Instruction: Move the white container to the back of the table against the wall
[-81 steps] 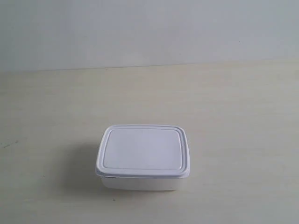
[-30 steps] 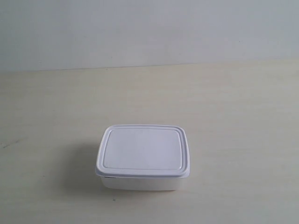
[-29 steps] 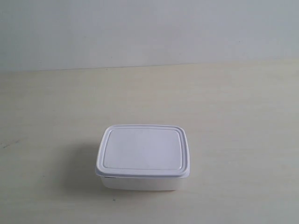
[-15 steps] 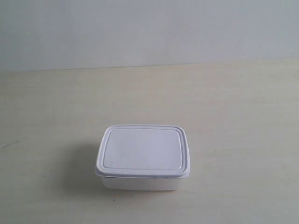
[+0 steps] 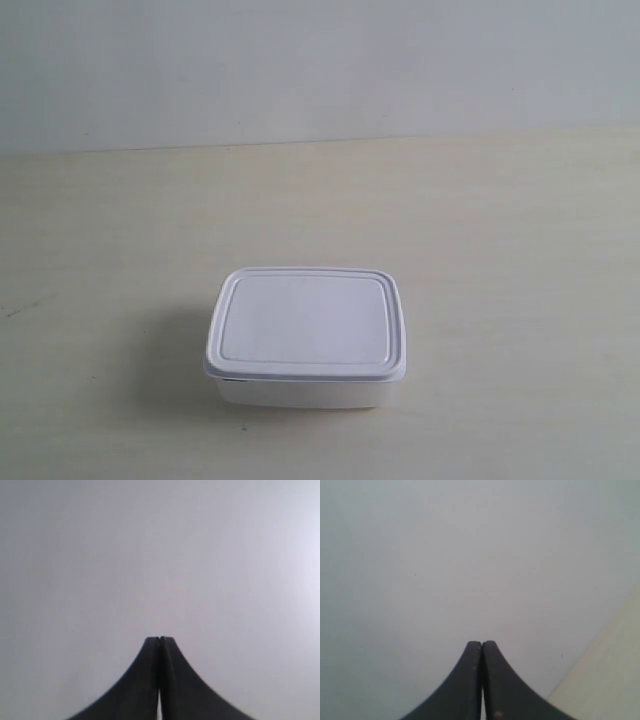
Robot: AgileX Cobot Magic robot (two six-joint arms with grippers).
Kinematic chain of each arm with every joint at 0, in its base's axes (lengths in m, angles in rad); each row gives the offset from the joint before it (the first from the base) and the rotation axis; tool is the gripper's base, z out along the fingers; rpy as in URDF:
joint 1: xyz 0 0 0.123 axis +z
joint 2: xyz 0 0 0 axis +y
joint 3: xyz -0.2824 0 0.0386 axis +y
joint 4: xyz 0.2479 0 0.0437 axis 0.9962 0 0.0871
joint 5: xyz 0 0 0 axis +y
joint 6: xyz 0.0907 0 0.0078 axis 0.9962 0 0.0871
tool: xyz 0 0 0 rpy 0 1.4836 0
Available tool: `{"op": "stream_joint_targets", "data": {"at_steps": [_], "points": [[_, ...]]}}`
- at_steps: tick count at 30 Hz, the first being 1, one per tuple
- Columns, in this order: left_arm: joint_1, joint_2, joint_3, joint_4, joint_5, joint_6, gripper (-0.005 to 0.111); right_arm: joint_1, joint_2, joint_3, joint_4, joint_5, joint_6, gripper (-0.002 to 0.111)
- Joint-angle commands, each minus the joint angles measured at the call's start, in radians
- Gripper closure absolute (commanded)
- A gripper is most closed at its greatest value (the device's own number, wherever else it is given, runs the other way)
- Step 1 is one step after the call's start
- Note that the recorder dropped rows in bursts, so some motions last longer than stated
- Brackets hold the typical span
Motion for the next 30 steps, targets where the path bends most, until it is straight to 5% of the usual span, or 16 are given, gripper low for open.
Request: {"op": "stream_joint_targets", "data": {"at_steps": [1,8,13,22,30], "points": [[-0.035,-0.005,0.003,-0.010,-0.163,-0.027,0.107,0.003,-0.004,0.005,-0.054,-0.020,-0.032,0.108],[-0.080,-0.005,0.003,0.021,-0.349,-0.103,0.107,0.003,-0.004,0.005,-0.250,0.037,-0.046,0.108],[-0.091,-0.005,0.003,0.081,-0.347,-0.138,0.107,0.003,-0.004,-0.048,-0.292,0.112,-0.046,0.108],[-0.116,0.038,-0.115,0.336,-0.298,-0.496,0.107,0.003,0.143,-0.218,-0.296,0.213,-0.055,0.108],[-0.112,0.275,-0.193,0.464,-0.260,-0.663,0.107,0.134,0.281,-0.339,-0.097,0.266,-0.374,0.108]]}}
